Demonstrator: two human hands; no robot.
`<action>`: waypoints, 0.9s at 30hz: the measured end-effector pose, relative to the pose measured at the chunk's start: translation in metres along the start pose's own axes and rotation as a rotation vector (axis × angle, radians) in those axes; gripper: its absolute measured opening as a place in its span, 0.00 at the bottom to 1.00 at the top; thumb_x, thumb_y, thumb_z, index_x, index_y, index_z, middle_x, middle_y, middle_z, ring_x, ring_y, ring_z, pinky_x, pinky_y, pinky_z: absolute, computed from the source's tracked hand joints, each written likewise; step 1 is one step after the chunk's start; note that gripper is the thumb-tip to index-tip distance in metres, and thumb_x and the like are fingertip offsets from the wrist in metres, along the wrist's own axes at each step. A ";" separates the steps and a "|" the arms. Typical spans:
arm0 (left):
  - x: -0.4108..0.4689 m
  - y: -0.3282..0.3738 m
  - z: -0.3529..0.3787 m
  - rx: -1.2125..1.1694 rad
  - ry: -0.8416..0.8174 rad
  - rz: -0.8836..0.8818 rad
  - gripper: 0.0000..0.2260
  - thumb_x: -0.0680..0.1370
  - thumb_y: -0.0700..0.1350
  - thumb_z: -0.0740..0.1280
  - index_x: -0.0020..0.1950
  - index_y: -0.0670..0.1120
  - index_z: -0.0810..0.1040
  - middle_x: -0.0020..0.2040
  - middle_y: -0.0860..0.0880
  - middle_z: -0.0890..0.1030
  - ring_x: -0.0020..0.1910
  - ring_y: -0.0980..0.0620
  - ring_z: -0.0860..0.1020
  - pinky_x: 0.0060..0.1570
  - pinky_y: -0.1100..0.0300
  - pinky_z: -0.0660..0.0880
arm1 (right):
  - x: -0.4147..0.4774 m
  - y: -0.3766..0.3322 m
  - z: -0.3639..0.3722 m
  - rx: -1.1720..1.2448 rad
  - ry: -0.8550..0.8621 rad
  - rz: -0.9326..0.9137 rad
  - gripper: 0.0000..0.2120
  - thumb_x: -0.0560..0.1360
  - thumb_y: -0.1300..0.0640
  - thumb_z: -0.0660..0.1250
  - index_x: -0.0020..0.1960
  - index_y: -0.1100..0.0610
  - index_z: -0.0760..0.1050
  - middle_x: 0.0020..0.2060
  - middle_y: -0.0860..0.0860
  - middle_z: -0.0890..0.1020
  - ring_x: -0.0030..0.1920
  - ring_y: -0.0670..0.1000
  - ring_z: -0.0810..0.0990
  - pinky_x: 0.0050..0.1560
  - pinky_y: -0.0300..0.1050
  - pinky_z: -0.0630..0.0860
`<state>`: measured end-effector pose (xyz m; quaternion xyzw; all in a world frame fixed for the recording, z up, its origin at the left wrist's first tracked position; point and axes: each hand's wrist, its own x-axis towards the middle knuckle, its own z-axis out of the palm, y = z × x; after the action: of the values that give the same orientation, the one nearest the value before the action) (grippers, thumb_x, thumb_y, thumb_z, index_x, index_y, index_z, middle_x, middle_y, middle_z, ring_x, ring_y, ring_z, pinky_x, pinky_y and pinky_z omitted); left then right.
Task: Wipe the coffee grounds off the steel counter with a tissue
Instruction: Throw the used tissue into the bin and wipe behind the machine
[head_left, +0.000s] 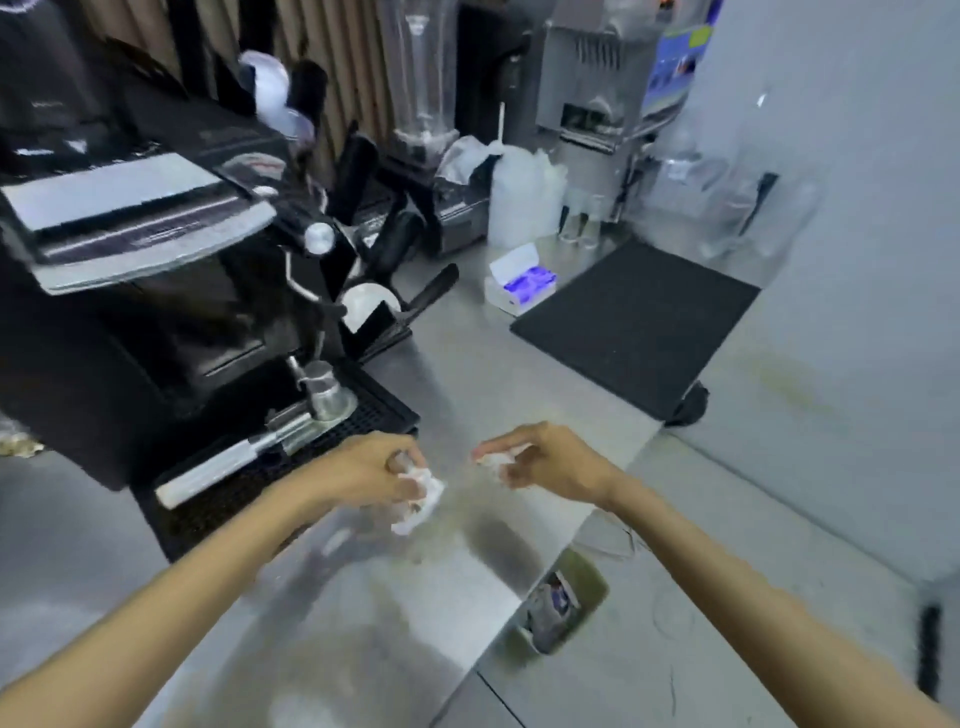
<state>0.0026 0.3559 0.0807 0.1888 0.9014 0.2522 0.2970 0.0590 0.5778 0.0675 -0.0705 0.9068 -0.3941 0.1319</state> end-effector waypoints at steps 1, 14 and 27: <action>0.011 0.027 0.012 0.004 0.000 0.027 0.06 0.72 0.47 0.70 0.44 0.53 0.74 0.38 0.52 0.75 0.35 0.55 0.75 0.35 0.65 0.71 | -0.011 0.016 -0.015 0.044 0.018 0.027 0.16 0.73 0.67 0.67 0.58 0.53 0.79 0.50 0.47 0.80 0.31 0.35 0.76 0.43 0.28 0.75; 0.123 0.163 0.213 -0.680 -0.124 -0.159 0.11 0.72 0.34 0.68 0.47 0.49 0.74 0.56 0.41 0.75 0.54 0.43 0.78 0.51 0.47 0.80 | -0.091 0.208 -0.071 0.286 -0.005 0.442 0.15 0.71 0.69 0.66 0.56 0.62 0.76 0.41 0.54 0.76 0.38 0.51 0.77 0.39 0.39 0.80; 0.216 0.072 0.333 -0.623 0.102 -0.439 0.17 0.72 0.32 0.66 0.60 0.44 0.75 0.61 0.44 0.77 0.58 0.46 0.75 0.48 0.60 0.73 | -0.008 0.345 0.073 0.409 0.169 0.740 0.17 0.69 0.65 0.67 0.58 0.59 0.76 0.52 0.60 0.83 0.50 0.59 0.81 0.53 0.49 0.79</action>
<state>0.0636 0.6334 -0.2058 -0.1210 0.8141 0.4536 0.3420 0.0803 0.7628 -0.2317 0.3198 0.7817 -0.4963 0.2010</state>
